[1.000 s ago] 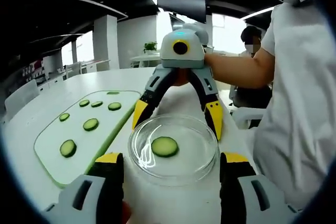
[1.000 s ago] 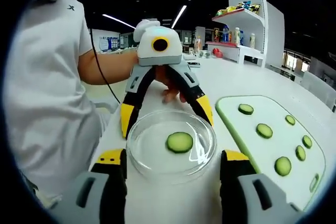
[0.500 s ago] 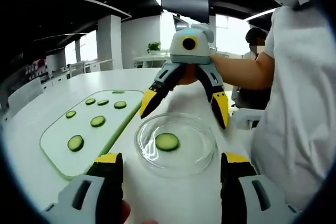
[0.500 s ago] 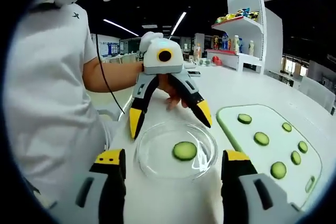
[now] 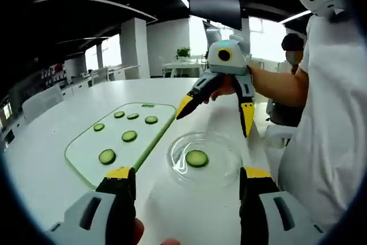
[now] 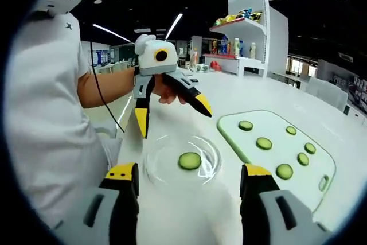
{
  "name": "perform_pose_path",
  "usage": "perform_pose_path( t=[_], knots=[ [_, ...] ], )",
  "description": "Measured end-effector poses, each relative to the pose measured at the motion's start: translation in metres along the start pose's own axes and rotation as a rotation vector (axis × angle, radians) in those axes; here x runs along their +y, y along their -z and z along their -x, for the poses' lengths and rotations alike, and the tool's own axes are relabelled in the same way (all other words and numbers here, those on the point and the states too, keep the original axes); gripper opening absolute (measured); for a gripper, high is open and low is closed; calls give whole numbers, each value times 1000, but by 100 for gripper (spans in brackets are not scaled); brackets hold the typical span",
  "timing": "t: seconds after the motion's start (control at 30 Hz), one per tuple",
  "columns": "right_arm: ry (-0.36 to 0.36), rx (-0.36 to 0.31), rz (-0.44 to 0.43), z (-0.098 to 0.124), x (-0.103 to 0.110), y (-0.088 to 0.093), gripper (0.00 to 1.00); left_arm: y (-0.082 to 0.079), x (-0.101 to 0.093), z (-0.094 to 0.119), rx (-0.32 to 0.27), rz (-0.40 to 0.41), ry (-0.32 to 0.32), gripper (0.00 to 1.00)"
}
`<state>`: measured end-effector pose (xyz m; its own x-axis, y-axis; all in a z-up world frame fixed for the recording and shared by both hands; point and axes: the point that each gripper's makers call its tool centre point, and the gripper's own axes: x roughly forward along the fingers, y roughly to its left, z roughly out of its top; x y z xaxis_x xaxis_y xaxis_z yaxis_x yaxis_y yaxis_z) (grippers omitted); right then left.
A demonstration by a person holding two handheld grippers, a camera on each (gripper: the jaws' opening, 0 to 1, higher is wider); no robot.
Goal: Open the petri dish lid, add cucumber slices into the petri dish, and close the lid
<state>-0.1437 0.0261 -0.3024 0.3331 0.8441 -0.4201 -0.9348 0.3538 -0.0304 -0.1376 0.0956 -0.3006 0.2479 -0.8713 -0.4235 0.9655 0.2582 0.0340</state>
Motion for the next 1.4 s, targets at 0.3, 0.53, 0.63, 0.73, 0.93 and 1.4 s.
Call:
perform_pose_path(
  t=[0.3,0.53,0.63,0.73,0.93,1.4],
  knots=[
    [17,28,-53,18,2,5,70,15,-6,7,88,20,-15,73],
    [69,91,-78,33,-1,15,69,17,-2,17,121,51,-59,73],
    [111,91,-112,42,-7,15,69,16,-2,19,122,59,-68,72],
    [143,98,-128,50,-11,16,69,15,-3,24,125,49,-86,72],
    [191,103,-163,61,-15,17,67,16,-5,30,143,55,-100,72],
    [227,134,-108,78,-1,17,68,16,-17,38,185,48,-99,72]
  ],
)
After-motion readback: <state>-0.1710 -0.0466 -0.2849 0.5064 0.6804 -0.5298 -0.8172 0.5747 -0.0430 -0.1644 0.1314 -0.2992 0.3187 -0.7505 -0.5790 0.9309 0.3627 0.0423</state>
